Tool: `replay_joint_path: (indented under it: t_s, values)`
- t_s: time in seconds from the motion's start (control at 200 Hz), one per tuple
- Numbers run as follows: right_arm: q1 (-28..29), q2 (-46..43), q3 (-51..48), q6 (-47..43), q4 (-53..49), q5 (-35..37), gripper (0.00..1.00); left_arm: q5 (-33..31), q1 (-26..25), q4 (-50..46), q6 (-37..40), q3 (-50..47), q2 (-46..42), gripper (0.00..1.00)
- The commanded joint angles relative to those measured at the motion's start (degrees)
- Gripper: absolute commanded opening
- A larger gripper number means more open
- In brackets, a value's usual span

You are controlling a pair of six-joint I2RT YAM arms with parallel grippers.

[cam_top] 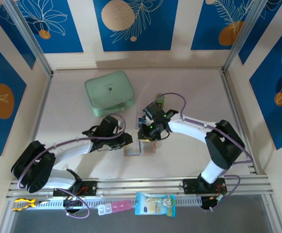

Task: Take the credit cards out of the card holder

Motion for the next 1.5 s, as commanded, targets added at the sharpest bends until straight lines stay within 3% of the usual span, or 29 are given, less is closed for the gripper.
replay_joint_path:
  t_s: [0.0, 0.48, 1.496]
  values:
    - [0.9, 1.5, 1.9, 0.5, 0.1, -1.3, 0.24, -1.1, 0.8, -1.0, -0.6, -1.4, -1.5, 0.23]
    - [1.5, 4.7, -0.4, 0.8, 3.8, -3.3, 0.24, 0.0, 0.9, 2.0, 0.6, -1.1, 4.9, 0.14]
    - [3.0, 7.7, -3.2, 1.1, 6.3, -0.7, 0.23, -1.5, 0.9, 0.4, 1.3, -2.1, 7.0, 0.14]
